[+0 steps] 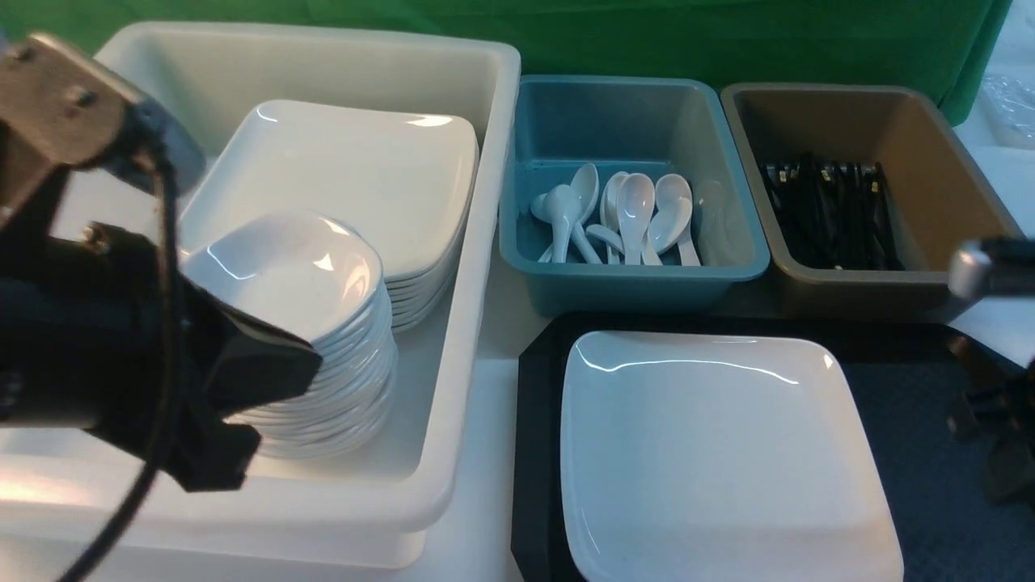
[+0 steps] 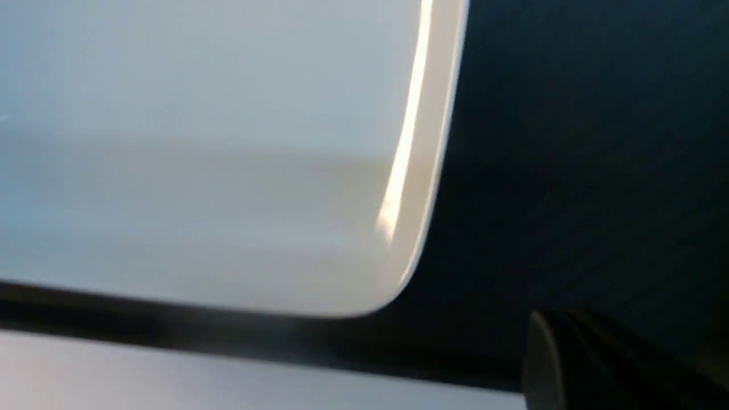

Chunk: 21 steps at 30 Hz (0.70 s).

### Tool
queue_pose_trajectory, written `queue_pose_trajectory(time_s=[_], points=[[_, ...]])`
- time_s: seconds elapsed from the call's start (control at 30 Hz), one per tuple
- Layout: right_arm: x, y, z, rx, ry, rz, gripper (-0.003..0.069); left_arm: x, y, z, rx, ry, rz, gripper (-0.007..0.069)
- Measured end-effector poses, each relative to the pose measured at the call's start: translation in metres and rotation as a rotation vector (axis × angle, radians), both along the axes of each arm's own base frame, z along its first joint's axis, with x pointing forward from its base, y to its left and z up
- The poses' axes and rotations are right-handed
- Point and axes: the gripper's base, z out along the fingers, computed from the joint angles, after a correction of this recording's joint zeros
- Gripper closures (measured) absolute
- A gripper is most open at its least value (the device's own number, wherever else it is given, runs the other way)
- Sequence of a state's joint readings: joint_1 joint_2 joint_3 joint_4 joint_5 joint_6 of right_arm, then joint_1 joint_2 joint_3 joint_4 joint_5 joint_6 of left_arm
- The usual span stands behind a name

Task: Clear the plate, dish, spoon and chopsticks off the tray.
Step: Use the right arm to grab a plate from the dinner plate

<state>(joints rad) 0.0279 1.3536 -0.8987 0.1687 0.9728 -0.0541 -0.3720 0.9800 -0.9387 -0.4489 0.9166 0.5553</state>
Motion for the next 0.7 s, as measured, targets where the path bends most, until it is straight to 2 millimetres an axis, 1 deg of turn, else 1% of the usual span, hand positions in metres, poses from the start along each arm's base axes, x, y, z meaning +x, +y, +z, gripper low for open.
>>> queue_pose_trajectory(time_s=[0.07,0.13,0.17,0.23,0.27,0.33,0.4,0.47,0.5,0.53,0.63,0.7], points=[[-0.015,-0.003,-0.022,0.080,0.043,-0.034,0.0630,0.008,-0.014,-0.012,0.030,0.037,-0.063,0.0617],[-0.025,-0.002,-0.040,0.126,0.059,-0.066,0.0594,0.016,-0.031,-0.023,0.041,0.066,-0.114,0.0617],[-0.029,-0.001,-0.050,0.142,0.060,-0.087,0.0532,0.019,-0.045,-0.031,0.051,0.080,-0.152,0.0617],[-0.031,0.000,-0.057,0.155,0.042,-0.112,0.0459,0.021,-0.059,-0.039,0.057,0.083,-0.188,0.0617],[-0.031,0.000,-0.059,0.160,0.028,-0.123,0.0412,0.024,-0.066,-0.044,0.060,0.084,-0.197,0.0617],[-0.030,0.000,-0.062,0.170,-0.003,-0.146,0.0285,0.027,-0.087,-0.058,0.067,0.100,-0.229,0.0617],[-0.029,0.000,-0.063,0.172,-0.030,-0.159,0.0221,0.027,-0.098,-0.068,0.081,0.117,-0.251,0.0617],[-0.026,0.000,-0.062,0.178,-0.060,-0.178,0.0193,0.029,-0.111,-0.077,0.099,0.138,-0.276,0.0617],[-0.025,0.000,-0.062,0.177,-0.063,-0.179,0.0189,0.029,-0.112,-0.078,0.101,0.140,-0.279,0.0617],[-0.022,0.000,-0.061,0.185,-0.092,-0.199,0.0181,0.032,-0.121,-0.082,0.109,0.150,-0.294,0.0617],[-0.020,0.000,-0.061,0.184,-0.119,-0.212,0.0176,0.039,-0.131,-0.085,0.099,0.148,-0.285,0.0617],[-0.018,-0.001,-0.062,0.183,-0.126,-0.218,0.0176,0.041,-0.133,-0.085,0.085,0.144,-0.270,0.0617]])
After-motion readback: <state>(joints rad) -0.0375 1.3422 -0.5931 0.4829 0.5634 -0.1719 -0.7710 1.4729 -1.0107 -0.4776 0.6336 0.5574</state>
